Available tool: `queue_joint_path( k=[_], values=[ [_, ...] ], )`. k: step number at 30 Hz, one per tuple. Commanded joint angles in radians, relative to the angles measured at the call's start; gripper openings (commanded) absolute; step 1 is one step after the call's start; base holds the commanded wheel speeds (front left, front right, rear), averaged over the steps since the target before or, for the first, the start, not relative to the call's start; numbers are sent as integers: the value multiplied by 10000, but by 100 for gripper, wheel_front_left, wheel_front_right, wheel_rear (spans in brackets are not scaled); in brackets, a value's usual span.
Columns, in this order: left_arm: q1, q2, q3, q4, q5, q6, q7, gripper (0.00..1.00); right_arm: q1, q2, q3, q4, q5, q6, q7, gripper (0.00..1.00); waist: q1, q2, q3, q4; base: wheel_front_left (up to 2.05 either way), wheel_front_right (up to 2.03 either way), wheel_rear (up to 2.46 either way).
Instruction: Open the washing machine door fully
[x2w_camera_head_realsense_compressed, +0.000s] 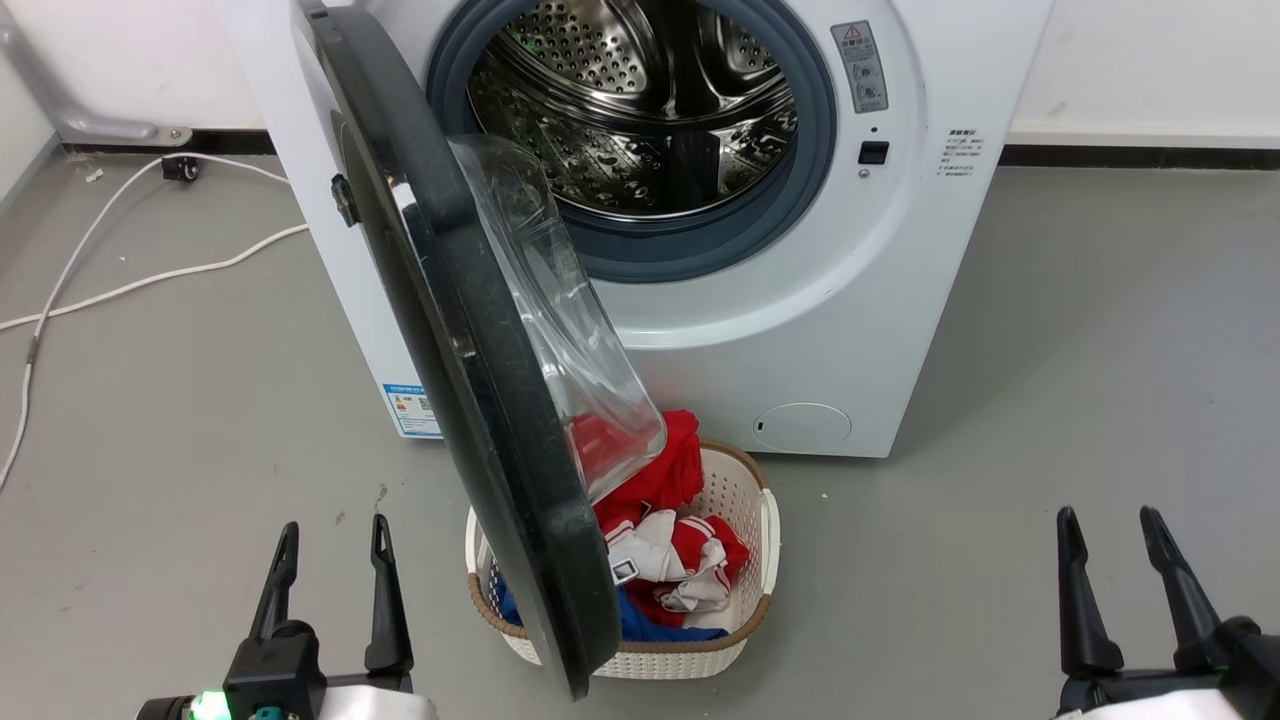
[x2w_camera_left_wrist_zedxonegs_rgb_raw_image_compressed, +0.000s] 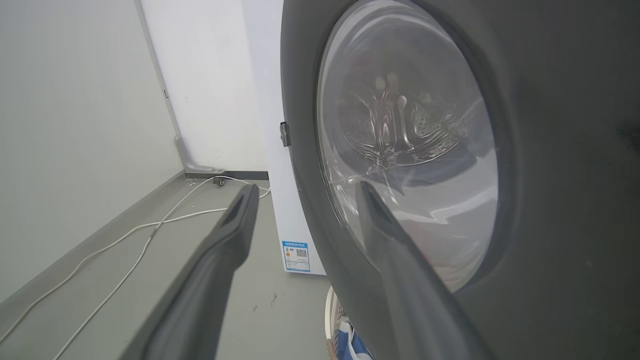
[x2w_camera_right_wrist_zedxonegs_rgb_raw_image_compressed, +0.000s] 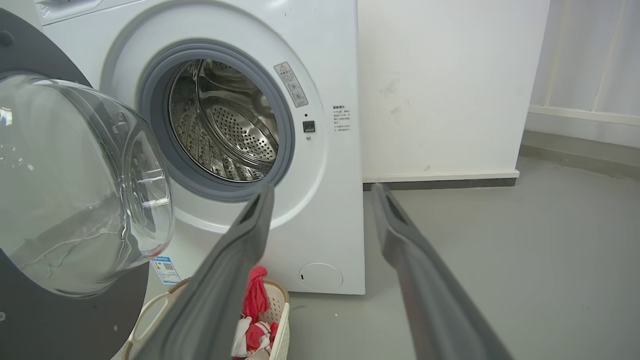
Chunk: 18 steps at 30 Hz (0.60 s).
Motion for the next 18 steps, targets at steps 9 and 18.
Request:
queue_joint_path(
  k=[9, 18],
  values=[
    [136, -3, 72, 10, -72, 139, -27, 84, 273, 35, -46, 225, 86, -2, -17, 100, 0, 0, -32, -44, 0, 0, 0],
    [-585, 47, 573, -859, -29, 339, -26, 0, 241, 35, -47, 159, -346, -2, -17, 100, 0, 0, -69, 30, 0, 0, 0]
  ],
)
